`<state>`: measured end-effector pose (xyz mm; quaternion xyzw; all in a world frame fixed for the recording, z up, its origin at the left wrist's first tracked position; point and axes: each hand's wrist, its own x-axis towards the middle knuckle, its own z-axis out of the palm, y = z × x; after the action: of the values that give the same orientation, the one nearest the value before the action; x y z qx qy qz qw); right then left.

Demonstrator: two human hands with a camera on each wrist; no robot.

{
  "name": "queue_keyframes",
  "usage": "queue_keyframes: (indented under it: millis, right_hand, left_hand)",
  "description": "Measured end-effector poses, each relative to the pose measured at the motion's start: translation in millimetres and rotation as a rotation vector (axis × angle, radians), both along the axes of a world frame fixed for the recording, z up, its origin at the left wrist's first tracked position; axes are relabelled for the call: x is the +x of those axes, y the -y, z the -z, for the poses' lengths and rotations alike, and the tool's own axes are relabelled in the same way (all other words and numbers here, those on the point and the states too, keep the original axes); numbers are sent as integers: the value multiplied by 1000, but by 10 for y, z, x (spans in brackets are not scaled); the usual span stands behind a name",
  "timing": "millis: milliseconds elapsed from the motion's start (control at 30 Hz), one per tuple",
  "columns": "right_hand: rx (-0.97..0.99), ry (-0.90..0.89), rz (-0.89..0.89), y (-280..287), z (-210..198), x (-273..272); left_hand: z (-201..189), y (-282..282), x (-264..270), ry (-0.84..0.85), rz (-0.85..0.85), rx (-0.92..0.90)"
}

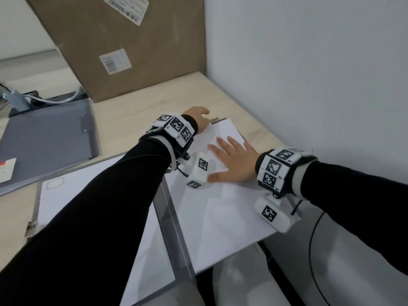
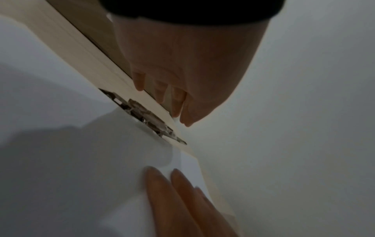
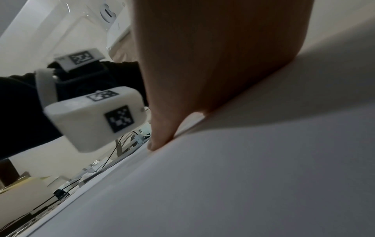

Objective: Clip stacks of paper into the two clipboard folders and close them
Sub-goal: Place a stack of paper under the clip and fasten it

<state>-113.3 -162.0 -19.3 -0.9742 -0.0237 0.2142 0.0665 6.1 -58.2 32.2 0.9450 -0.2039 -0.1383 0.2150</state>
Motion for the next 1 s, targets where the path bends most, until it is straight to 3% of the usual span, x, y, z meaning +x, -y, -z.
queue_keyframes:
  millis: [133, 333, 500, 800, 1000]
  right_hand:
    - [5, 16, -8, 9, 13, -7]
    - [22, 10, 8, 24, 48, 14]
    - [33, 0, 13, 20, 16, -3]
    - [41, -27, 21, 7, -26, -9]
    - [40, -25, 26, 4, -18, -8]
  left_hand:
    - [80, 148, 70, -18, 48, 43]
    - [115, 93, 103, 20, 30, -129]
    - [-7, -170, 140, 159, -169, -307]
    - [8, -587, 274, -127, -397, -388]
    - [127, -679, 360, -361, -524, -348]
